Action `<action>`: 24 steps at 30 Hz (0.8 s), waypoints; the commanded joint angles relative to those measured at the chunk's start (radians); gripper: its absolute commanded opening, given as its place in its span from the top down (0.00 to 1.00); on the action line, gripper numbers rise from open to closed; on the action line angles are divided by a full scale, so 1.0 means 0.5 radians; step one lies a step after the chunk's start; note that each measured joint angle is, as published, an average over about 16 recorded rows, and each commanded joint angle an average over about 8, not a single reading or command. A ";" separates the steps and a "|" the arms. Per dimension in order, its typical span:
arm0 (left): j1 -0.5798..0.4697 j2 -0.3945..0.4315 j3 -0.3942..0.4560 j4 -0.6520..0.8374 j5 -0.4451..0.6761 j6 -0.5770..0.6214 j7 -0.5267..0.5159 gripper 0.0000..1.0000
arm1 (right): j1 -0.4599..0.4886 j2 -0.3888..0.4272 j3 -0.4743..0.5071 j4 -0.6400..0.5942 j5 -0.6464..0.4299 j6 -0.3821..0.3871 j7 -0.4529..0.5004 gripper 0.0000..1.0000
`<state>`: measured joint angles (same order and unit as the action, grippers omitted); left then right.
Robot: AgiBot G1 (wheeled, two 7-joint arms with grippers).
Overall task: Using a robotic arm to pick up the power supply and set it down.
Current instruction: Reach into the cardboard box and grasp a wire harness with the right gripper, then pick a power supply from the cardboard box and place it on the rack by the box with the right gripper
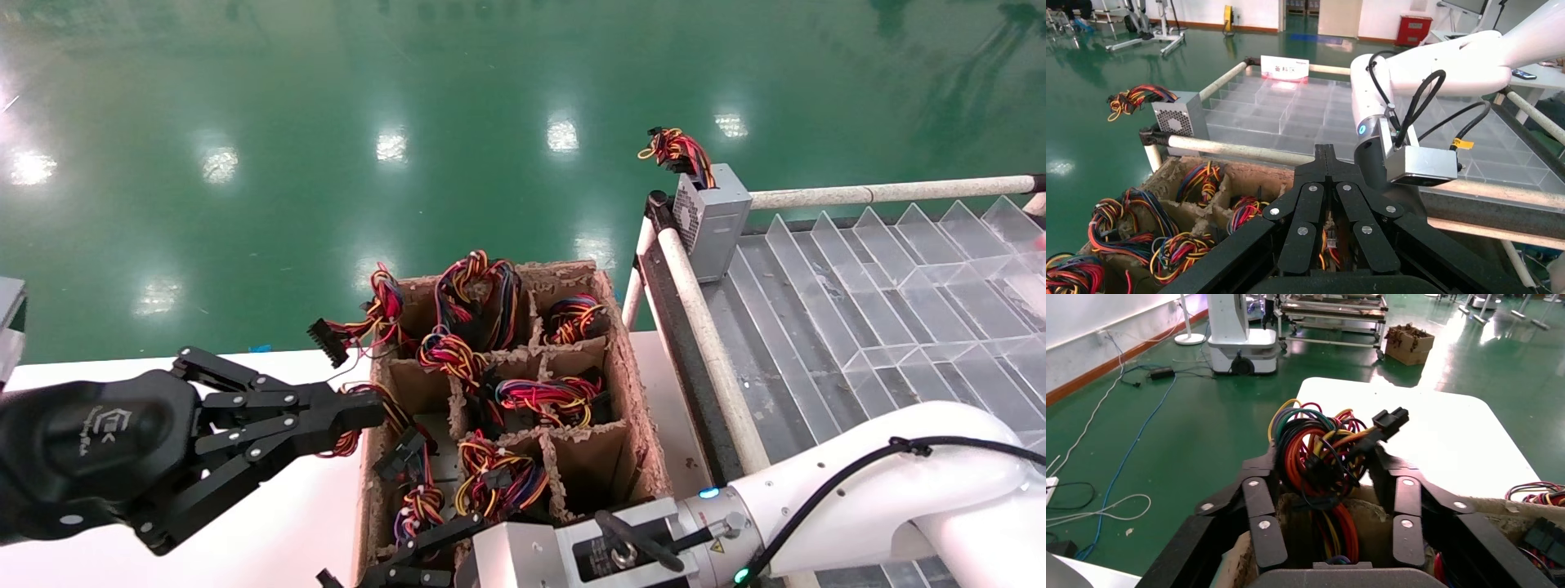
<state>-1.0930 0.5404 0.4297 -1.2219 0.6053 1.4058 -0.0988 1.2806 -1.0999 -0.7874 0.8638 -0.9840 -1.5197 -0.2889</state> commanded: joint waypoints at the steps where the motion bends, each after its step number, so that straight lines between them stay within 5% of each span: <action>1: 0.000 0.000 0.000 0.000 0.000 0.000 0.000 1.00 | 0.007 -0.002 -0.005 -0.005 -0.009 -0.004 -0.006 1.00; 24: 0.000 0.000 0.000 0.000 0.000 0.000 0.000 1.00 | 0.062 0.208 0.082 0.338 0.151 -0.054 0.096 1.00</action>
<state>-1.0930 0.5404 0.4297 -1.2219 0.6053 1.4058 -0.0988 1.3136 -0.9947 -0.7451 1.0317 -0.8963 -1.5494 -0.2370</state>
